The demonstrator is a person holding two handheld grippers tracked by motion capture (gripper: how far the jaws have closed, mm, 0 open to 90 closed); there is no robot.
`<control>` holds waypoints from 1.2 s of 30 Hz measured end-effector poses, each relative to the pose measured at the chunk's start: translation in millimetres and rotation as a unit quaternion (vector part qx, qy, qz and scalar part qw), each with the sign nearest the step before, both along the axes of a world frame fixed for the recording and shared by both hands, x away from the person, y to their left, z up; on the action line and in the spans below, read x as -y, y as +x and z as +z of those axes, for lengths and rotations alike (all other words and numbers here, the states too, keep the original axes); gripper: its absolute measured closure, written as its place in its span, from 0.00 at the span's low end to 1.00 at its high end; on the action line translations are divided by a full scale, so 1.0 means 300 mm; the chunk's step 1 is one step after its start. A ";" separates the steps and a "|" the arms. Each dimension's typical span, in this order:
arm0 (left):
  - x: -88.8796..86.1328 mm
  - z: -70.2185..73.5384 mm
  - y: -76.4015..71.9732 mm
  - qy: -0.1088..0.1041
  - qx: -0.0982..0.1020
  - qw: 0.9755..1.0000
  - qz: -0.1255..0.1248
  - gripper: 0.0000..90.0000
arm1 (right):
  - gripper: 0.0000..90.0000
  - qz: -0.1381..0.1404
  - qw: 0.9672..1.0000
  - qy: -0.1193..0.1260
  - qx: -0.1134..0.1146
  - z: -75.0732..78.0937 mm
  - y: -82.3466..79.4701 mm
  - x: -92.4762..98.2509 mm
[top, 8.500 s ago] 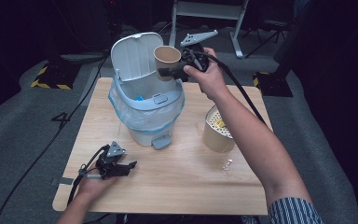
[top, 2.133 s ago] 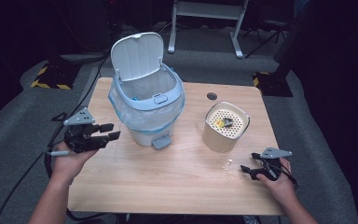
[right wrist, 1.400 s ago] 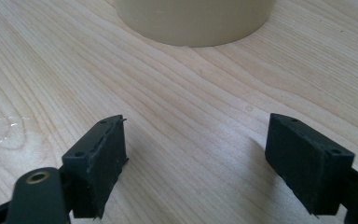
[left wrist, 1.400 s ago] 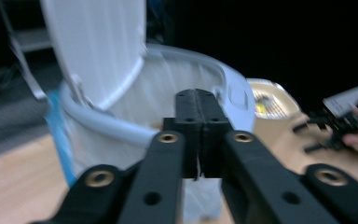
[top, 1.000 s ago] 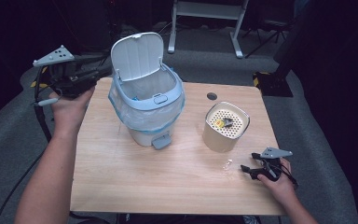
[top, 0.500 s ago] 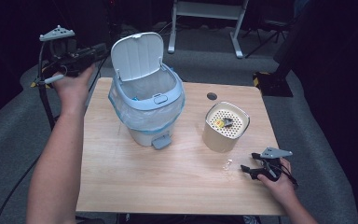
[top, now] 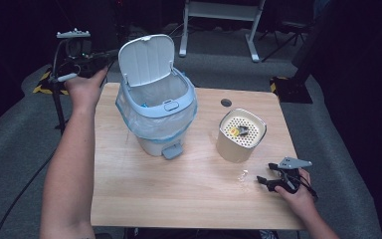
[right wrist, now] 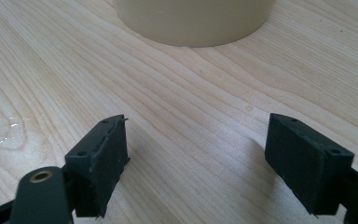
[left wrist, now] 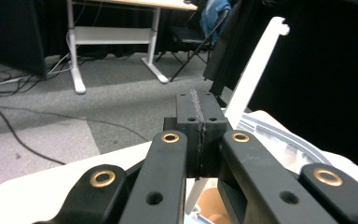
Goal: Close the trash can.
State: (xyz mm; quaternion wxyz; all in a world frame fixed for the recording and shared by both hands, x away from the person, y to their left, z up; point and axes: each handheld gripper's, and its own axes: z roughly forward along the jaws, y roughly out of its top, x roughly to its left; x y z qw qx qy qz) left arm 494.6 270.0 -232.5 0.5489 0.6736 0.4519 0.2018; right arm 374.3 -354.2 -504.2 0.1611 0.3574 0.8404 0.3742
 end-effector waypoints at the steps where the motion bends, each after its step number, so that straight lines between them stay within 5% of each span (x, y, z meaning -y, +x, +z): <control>1: 0.004 0.002 -0.005 0.008 0.005 1.000 0.003 1.00 | 0.24 0.000 1.000 0.000 0.000 0.000 0.000 0.000; 6: 0.019 0.008 -0.028 0.002 0.014 1.000 -0.023 1.00 | 0.24 0.000 1.000 0.000 0.000 0.000 0.002 -0.001; 10: 0.051 0.014 -0.065 0.034 0.025 0.999 -0.026 1.00 | 0.24 0.000 1.000 0.000 0.000 0.000 0.002 -0.001; 15: 0.091 -0.001 -0.110 0.047 0.023 0.997 -0.055 0.95 | 0.24 0.000 1.000 0.000 0.000 0.000 0.002 -0.001; 22: 0.154 -0.027 -0.131 0.079 0.016 0.995 -0.064 0.88 | 0.24 0.000 1.000 0.000 0.000 0.000 0.002 -0.001; 36: 0.277 -0.071 -0.152 0.082 -0.010 0.990 -0.114 0.87 | 0.24 0.000 1.000 -0.001 0.000 0.000 0.002 -0.001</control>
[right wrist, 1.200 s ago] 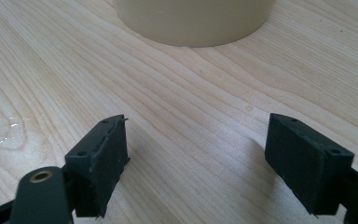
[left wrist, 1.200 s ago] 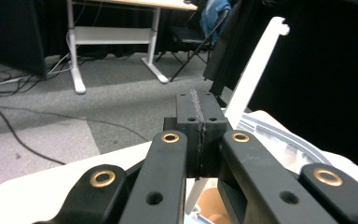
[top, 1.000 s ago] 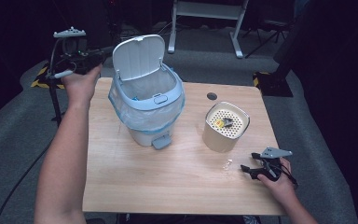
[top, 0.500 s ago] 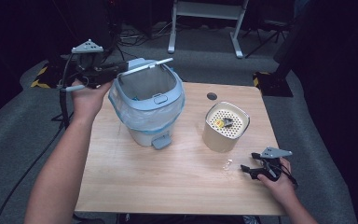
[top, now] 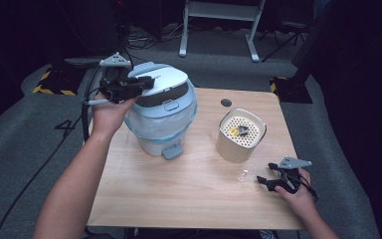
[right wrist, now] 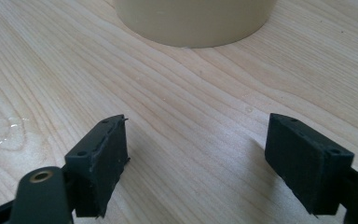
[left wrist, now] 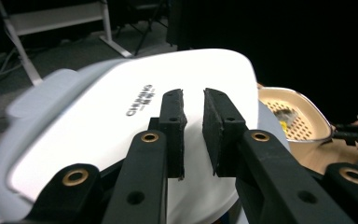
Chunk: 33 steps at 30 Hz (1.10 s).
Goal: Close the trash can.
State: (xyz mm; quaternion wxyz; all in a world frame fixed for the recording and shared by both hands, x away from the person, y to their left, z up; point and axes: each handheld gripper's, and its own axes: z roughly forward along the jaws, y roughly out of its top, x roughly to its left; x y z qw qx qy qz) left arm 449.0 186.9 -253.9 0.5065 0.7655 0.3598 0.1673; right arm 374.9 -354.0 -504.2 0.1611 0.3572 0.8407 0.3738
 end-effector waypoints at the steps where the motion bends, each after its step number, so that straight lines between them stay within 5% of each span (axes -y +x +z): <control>1: 0.005 -0.003 0.000 0.001 -0.001 1.000 -0.001 0.87 | 0.24 0.000 1.000 0.000 0.000 0.000 0.000 0.000; 8: 0.061 -0.019 -0.001 0.012 -0.009 1.000 -0.013 0.87 | 0.24 0.000 1.000 0.000 0.000 0.000 0.000 0.000; 17: 0.110 -0.030 0.002 0.065 -0.027 0.997 -0.014 0.92 | 0.24 0.000 1.000 0.000 0.000 0.000 0.000 0.000; 33: 0.131 -0.024 0.007 0.075 -0.039 0.996 0.001 0.99 | 0.24 0.000 1.000 0.000 0.000 0.000 0.000 0.000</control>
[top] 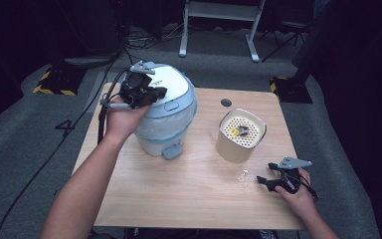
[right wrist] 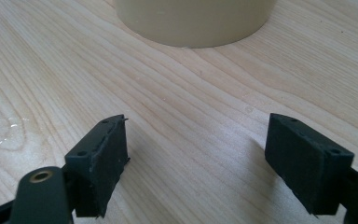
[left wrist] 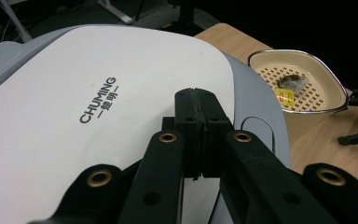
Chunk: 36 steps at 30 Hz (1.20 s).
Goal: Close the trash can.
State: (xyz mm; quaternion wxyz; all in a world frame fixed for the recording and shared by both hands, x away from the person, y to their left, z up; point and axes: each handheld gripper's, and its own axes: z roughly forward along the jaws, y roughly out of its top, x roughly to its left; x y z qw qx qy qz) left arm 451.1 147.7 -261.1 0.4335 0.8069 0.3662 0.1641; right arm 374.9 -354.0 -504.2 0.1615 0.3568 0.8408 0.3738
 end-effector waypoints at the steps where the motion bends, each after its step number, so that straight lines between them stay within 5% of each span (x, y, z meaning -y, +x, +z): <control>1: 0.001 0.001 0.000 0.000 -0.003 1.000 -0.003 0.99 | 0.24 0.000 1.000 0.000 0.000 0.000 0.000 0.000; 12: 0.017 0.008 -0.003 0.015 -0.008 1.000 0.005 1.00 | 0.24 0.000 1.000 0.000 0.000 0.000 0.000 0.000; 13: 0.024 0.005 0.001 0.029 -0.020 0.999 0.008 1.00 | 0.24 0.000 1.000 0.000 0.000 0.000 0.000 0.000; 20: 0.009 -0.004 0.011 0.000 -0.019 1.000 -0.004 1.00 | 0.24 0.000 1.000 0.000 0.000 0.000 0.000 0.000; 23: -0.001 0.002 0.007 -0.017 -0.015 1.000 -0.005 0.75 | 0.24 0.000 1.000 0.000 0.000 0.000 0.000 0.000; 25: -0.008 0.014 -0.011 -0.030 0.005 0.999 -0.016 0.69 | 0.24 0.000 1.000 0.000 0.000 0.000 0.000 0.000; 31: -0.020 0.046 -0.074 -0.060 0.043 0.996 -0.057 0.65 | 0.24 0.000 1.000 0.000 0.000 0.000 0.000 0.000; 36: -0.033 0.053 -0.130 -0.069 0.056 0.993 -0.080 0.65 | 0.24 0.000 1.000 0.000 0.000 0.000 0.000 0.000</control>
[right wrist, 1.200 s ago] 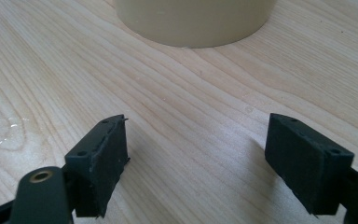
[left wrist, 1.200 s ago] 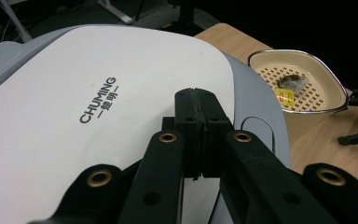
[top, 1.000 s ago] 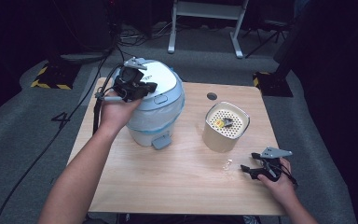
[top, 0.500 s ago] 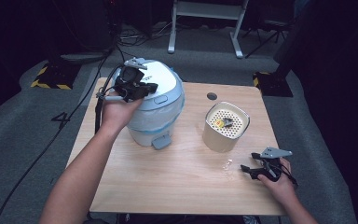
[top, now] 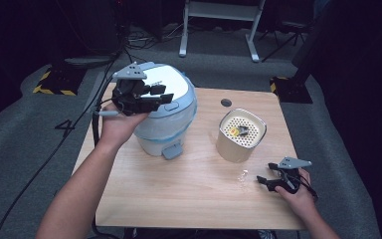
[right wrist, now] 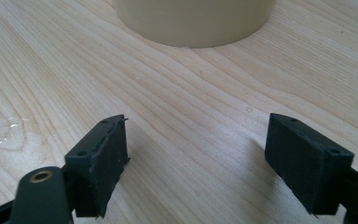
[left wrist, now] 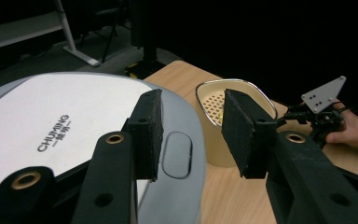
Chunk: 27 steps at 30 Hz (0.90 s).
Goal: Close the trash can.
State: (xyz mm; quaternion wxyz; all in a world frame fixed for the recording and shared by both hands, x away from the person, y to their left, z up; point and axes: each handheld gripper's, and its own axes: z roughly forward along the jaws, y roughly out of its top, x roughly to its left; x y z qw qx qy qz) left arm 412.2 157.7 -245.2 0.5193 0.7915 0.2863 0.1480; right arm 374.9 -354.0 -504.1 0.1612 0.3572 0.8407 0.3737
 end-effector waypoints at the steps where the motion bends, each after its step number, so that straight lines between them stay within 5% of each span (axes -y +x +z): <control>1: -0.001 -0.001 -0.011 0.001 0.003 1.000 -0.002 0.65 | 0.24 0.000 1.000 0.000 0.000 0.000 0.000 0.000; 11: -0.014 -0.053 -0.106 0.004 -0.001 1.000 -0.019 0.64 | 0.24 0.001 1.000 0.000 0.000 0.000 0.001 0.000; 27: -0.044 -0.224 -0.177 0.006 -0.016 1.000 -0.017 0.65 | 0.24 0.004 1.000 0.000 0.000 0.000 0.004 -0.001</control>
